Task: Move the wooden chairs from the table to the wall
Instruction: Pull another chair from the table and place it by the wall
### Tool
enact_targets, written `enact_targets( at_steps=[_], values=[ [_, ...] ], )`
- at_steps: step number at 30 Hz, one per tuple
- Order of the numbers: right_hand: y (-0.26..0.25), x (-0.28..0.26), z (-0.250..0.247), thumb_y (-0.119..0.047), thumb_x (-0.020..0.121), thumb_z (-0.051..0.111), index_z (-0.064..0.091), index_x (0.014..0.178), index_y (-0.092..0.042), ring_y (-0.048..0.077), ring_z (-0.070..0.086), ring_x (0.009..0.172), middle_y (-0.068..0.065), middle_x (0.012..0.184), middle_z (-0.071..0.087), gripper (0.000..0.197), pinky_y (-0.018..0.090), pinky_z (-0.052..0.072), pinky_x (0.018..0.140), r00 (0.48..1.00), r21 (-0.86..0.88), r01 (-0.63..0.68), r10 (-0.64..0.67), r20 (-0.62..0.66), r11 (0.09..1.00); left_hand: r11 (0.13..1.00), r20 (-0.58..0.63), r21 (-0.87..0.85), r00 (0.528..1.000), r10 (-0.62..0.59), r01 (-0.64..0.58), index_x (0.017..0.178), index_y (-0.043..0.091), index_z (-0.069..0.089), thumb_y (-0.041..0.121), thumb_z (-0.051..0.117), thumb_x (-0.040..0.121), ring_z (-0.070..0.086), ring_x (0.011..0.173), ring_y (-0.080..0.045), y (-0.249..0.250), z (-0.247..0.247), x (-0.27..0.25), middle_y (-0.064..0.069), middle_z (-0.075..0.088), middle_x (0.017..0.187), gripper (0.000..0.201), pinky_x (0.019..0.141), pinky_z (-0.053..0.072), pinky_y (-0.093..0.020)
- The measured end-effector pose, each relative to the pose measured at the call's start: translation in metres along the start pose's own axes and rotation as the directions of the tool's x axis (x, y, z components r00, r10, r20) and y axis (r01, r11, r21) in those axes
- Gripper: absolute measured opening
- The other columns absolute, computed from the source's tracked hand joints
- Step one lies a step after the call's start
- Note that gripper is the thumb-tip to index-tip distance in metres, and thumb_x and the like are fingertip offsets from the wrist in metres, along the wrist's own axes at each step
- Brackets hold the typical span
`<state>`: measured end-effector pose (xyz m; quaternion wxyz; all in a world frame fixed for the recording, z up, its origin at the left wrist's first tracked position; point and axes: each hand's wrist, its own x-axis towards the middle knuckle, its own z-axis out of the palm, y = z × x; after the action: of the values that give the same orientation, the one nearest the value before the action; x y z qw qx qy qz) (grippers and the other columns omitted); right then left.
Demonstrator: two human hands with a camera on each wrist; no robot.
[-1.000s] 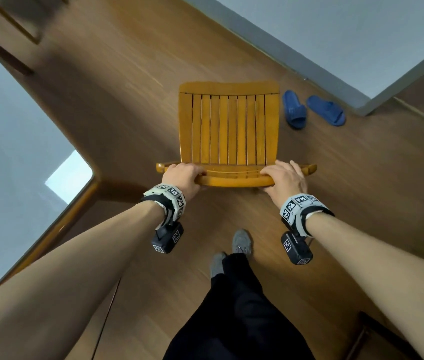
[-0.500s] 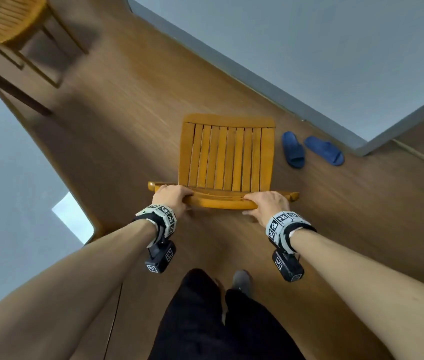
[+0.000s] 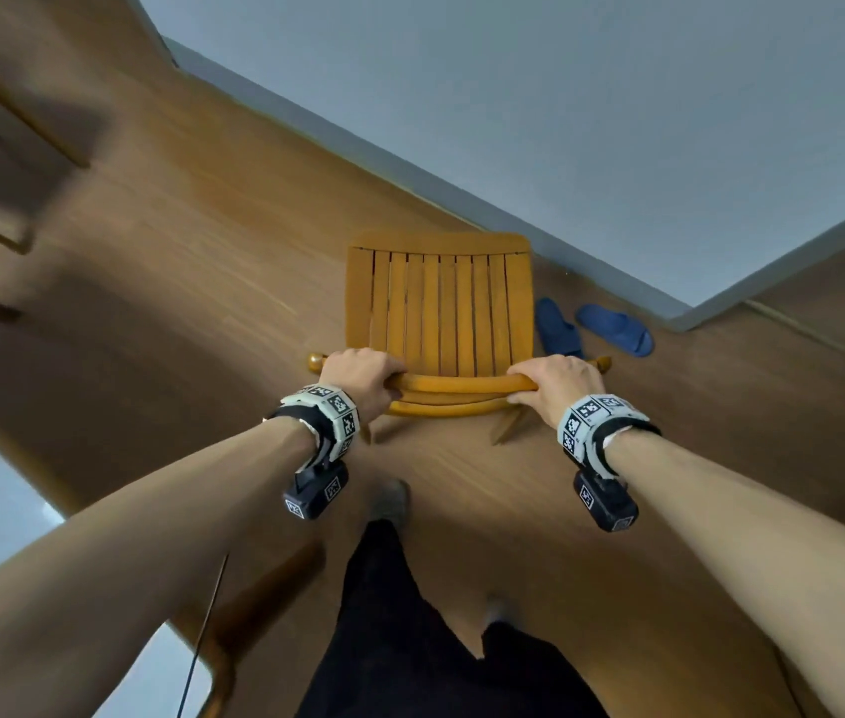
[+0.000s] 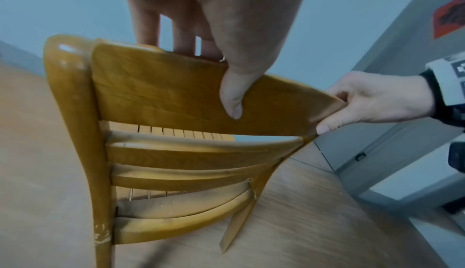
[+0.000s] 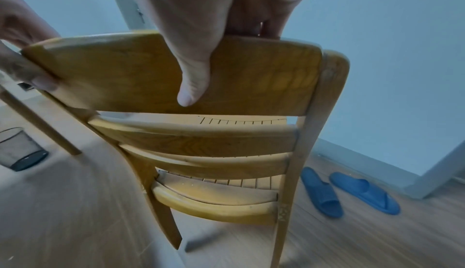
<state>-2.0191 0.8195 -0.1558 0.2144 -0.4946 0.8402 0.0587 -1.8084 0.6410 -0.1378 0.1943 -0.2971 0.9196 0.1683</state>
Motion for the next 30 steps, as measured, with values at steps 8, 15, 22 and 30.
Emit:
enact_targets(
  at_steps=[8,15,22,30],
  values=[
    [-0.008,0.074,-0.041,-0.053,0.091,0.060,0.065,0.114,-0.040,0.023,0.063,0.101,-0.007,0.101,0.069,0.027,0.036,0.045,0.081,0.992,0.036,-0.128,0.128,0.002,0.991,0.983,0.059,0.102,0.987,0.149,-0.154,0.094,0.031,0.065,0.033,0.060,0.091,0.059,0.080,-0.018,-0.039,-0.066,0.095,0.009,0.060,0.082,0.007,0.066,0.043,-0.030],
    [-0.011,0.137,-0.064,-0.052,0.092,0.058,0.066,0.106,-0.039,0.022,0.064,0.092,-0.006,0.093,0.067,0.021,0.032,0.045,0.070,0.979,0.053,-0.200,0.197,0.050,0.978,0.981,0.069,0.109,0.986,0.155,-0.162,0.099,0.032,0.069,0.026,0.062,0.087,0.060,0.076,-0.015,-0.062,-0.099,0.171,0.011,0.065,0.082,0.015,0.065,0.047,-0.030],
    [-0.014,0.206,-0.086,-0.045,0.093,0.058,0.064,0.098,-0.035,0.023,0.065,0.086,-0.005,0.087,0.066,0.012,0.033,0.047,0.067,0.977,0.060,-0.213,0.210,0.047,0.975,0.978,0.055,0.129,0.986,0.159,-0.165,0.106,0.036,0.070,0.020,0.060,0.087,0.063,0.081,-0.018,-0.089,-0.134,0.249,0.008,0.069,0.090,0.027,0.071,0.053,-0.032],
    [-0.039,0.256,-0.124,-0.033,0.093,0.060,0.065,0.096,-0.034,0.021,0.063,0.081,-0.008,0.083,0.064,0.006,0.030,0.039,0.063,0.956,0.105,-0.292,0.293,0.012,0.950,0.954,0.072,0.153,0.965,0.251,-0.259,0.099,0.031,0.072,0.018,0.062,0.084,0.060,0.075,-0.016,-0.129,-0.182,0.316,0.009,0.069,0.085,0.022,0.062,0.043,-0.028]
  ],
)
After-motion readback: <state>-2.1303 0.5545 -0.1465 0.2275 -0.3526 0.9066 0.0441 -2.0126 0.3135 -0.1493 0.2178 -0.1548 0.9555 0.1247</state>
